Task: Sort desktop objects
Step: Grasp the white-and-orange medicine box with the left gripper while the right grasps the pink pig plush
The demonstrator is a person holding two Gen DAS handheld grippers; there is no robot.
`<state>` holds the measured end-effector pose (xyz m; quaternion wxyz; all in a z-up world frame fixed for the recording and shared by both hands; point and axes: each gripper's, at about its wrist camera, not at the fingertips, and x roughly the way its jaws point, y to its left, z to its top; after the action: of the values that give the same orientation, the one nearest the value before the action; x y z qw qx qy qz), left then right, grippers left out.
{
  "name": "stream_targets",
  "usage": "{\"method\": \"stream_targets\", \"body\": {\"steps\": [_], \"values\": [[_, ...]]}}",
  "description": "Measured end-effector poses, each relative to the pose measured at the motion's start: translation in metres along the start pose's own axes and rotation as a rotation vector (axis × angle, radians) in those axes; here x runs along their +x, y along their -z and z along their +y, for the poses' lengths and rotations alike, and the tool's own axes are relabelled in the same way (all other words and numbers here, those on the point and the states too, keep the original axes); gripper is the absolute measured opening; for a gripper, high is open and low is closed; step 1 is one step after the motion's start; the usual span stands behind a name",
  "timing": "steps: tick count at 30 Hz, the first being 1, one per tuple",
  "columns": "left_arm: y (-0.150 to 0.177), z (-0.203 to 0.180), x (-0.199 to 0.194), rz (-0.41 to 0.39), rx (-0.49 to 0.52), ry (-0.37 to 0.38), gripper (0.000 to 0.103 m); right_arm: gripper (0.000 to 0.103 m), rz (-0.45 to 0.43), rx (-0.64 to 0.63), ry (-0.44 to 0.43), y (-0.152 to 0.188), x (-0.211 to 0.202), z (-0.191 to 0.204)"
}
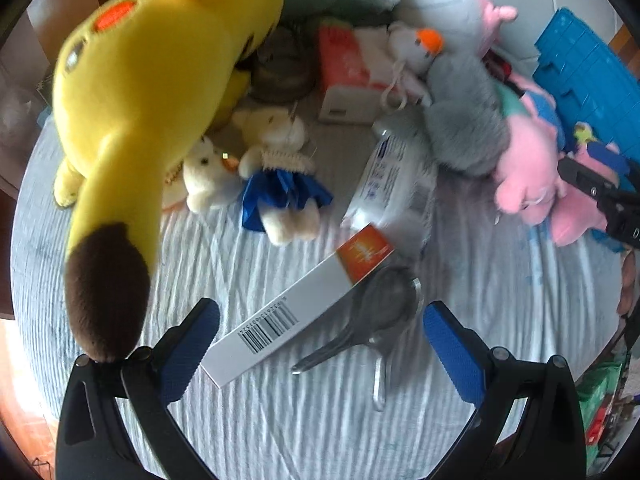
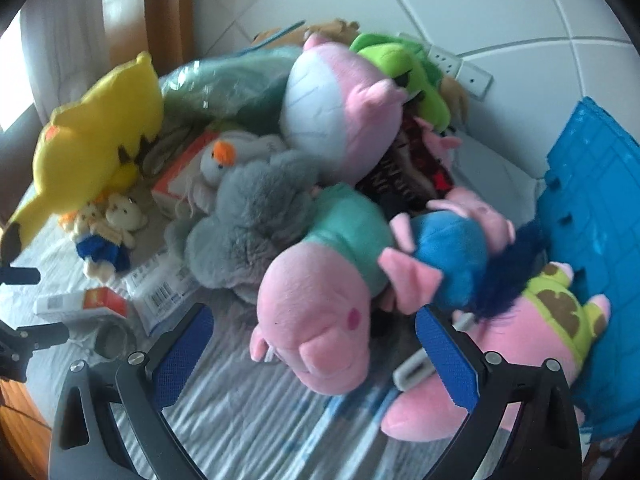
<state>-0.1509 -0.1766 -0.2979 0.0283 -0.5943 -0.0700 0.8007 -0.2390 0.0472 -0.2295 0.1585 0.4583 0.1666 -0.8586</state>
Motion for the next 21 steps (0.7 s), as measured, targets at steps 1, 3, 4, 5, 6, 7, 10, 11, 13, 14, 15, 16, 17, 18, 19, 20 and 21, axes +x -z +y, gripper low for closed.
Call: {"method": "stream_targets", "body": {"steps": [1,3,4,5,6,7,10,11,13,14,15,16,17,18,19,20,21], "values": [[0.001,0.001,0.004,0.003,0.001,-0.002,0.103,0.102,0.008,-0.004,0.0,0.0,0.005,0.002],[0.002,0.005,0.011,0.01,0.001,-0.006,0.103,0.102,0.021,-0.011,0.005,0.001,0.013,0.004],[0.003,0.006,0.014,0.013,0.001,-0.008,0.103,0.102,0.027,-0.013,0.01,0.001,0.017,0.005],[0.003,0.007,0.017,0.017,0.002,-0.009,0.103,0.102,0.035,-0.014,0.015,0.002,0.022,0.006],[0.004,0.008,0.02,0.02,0.003,-0.01,0.103,0.102,0.041,-0.013,0.014,0.002,0.025,0.006],[0.005,0.009,0.022,0.023,0.004,-0.011,0.103,0.102,0.047,-0.015,0.016,0.002,0.029,0.007],[0.007,0.011,0.026,0.022,0.009,-0.007,0.103,0.102,0.062,-0.025,0.036,0.003,0.042,0.01],[0.007,0.011,0.027,0.022,0.012,-0.008,0.103,0.102,0.067,-0.025,0.042,0.004,0.046,0.01],[0.008,0.011,0.029,0.025,0.017,-0.009,0.103,0.102,0.076,-0.029,0.051,0.004,0.052,0.011],[0.008,0.011,0.031,0.03,0.019,-0.009,0.096,0.102,0.082,-0.027,0.05,0.004,0.055,0.011],[0.007,0.011,0.031,0.033,0.02,-0.006,0.092,0.1,0.087,-0.026,0.05,0.004,0.057,0.011],[0.006,0.011,0.031,0.033,0.02,0.002,0.09,0.088,0.09,-0.026,0.054,0.004,0.059,0.011],[0.005,0.01,0.03,0.03,0.023,0.008,0.082,0.081,0.094,-0.025,0.058,0.004,0.061,0.011],[0.003,0.008,0.029,0.025,0.029,0.014,0.072,0.075,0.097,-0.022,0.064,0.003,0.062,0.01],[0.002,0.006,0.028,0.025,0.034,0.012,0.066,0.07,0.1,-0.019,0.07,0.003,0.063,0.01],[0.0,0.005,0.029,0.034,0.034,0.006,0.047,0.069,0.103,-0.018,0.074,0.003,0.064,0.009],[0.0,0.006,0.031,0.046,0.026,0.005,0.038,0.067,0.105,-0.021,0.074,0.003,0.064,0.009]]}}
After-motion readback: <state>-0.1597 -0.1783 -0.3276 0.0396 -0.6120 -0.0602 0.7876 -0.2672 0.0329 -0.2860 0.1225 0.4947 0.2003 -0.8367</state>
